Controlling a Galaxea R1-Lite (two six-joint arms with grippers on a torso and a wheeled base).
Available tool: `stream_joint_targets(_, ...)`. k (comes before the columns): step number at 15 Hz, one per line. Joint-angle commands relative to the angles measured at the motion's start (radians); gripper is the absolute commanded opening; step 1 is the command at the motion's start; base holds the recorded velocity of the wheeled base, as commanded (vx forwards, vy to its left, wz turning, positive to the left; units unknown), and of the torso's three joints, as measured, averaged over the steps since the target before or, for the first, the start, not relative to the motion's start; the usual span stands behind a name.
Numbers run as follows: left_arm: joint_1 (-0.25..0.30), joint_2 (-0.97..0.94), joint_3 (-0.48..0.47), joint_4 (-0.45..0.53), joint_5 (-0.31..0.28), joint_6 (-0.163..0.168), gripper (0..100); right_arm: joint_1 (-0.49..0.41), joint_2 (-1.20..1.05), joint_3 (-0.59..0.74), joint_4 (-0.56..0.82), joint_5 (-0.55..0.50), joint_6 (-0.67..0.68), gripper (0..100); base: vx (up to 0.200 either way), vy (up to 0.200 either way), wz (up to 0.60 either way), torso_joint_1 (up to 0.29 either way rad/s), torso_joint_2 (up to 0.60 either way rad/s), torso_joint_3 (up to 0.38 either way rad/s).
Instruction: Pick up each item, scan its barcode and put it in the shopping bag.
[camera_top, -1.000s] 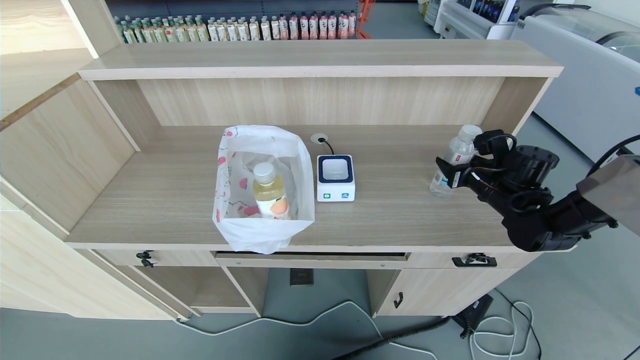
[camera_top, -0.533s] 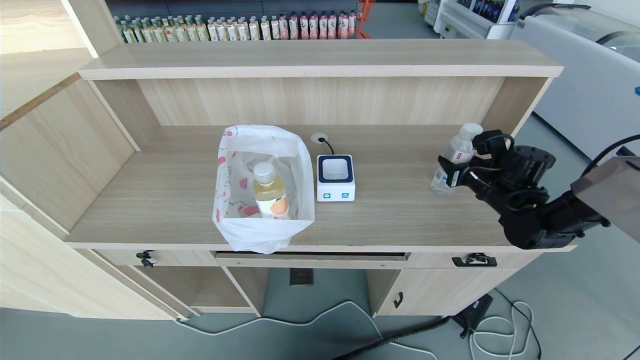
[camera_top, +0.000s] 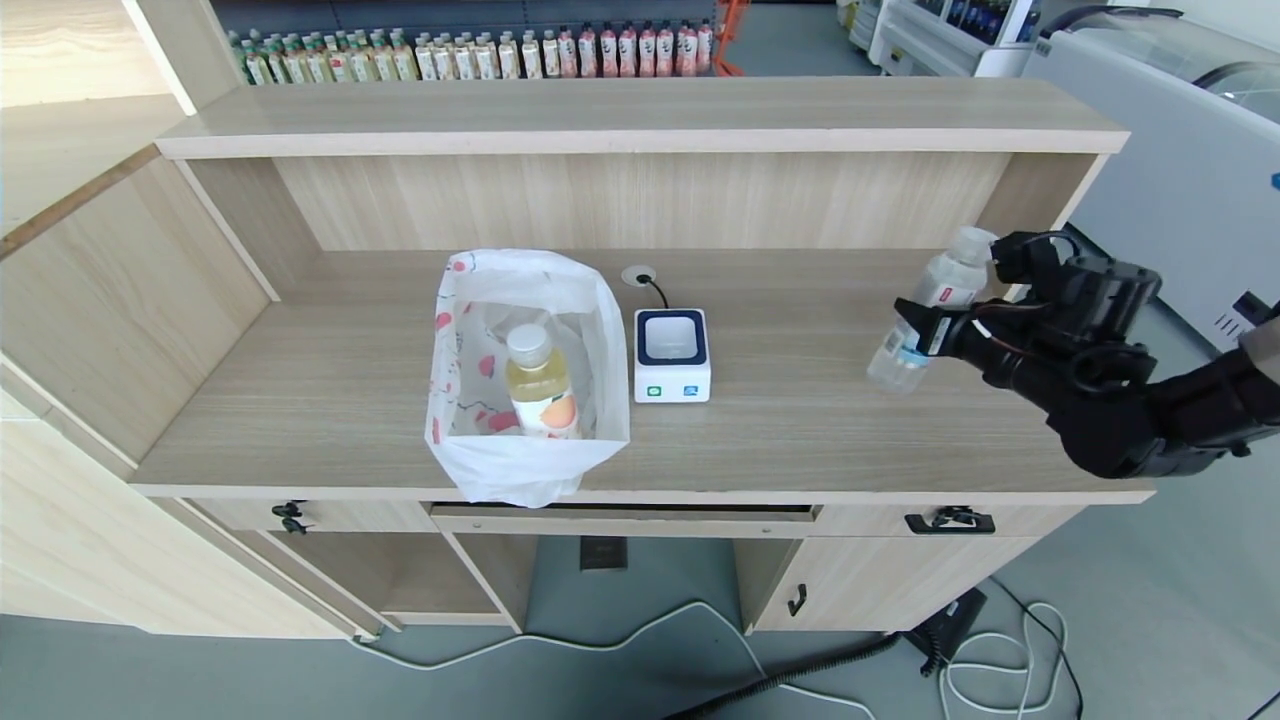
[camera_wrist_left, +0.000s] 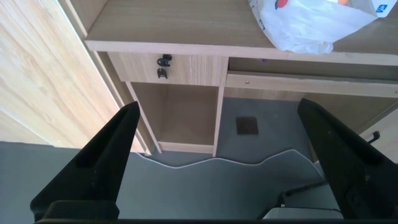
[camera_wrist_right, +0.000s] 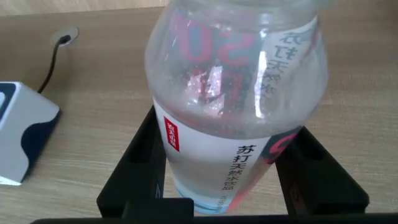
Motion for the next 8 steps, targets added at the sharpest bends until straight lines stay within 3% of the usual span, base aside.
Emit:
stream_joint_targets(1, 0.0, 0.0, 0.0, 0.0, 0.001, -0.001, 100, -0.111, -0.334, 0.086, 0.177, 0.168, 0.128, 0, 0.0, 0.0, 0.0, 0.0, 0.0, 0.0)
stream_joint_targets(3, 0.0, 0.0, 0.0, 0.0, 0.001, -0.001, 100, -0.177, -0.451, 0.135, 0.22, 0.356, 0.14, 0, 0.0, 0.0, 0.0, 0.0, 0.0, 0.0)
stream_joint_targets(4, 0.0, 0.0, 0.0, 0.0, 0.001, -0.001, 100, -0.209, -0.587, 0.144, 0.327, 0.522, 0.195, 0, 0.0, 0.0, 0.0, 0.0, 0.0, 0.0)
stream_joint_targets(7, 0.0, 0.0, 0.0, 0.0, 0.001, -0.001, 100, -0.197, -0.807, 0.15, 0.514, 0.723, 0.24, 0, 0.0, 0.0, 0.0, 0.0, 0.0, 0.0)
stream_joint_targets(8, 0.0, 0.0, 0.0, 0.0, 0.001, -0.001, 100, -0.155, -0.867, 0.16, 0.55, 0.758, 0.243, 0, 0.0, 0.0, 0.0, 0.0, 0.0, 0.0)
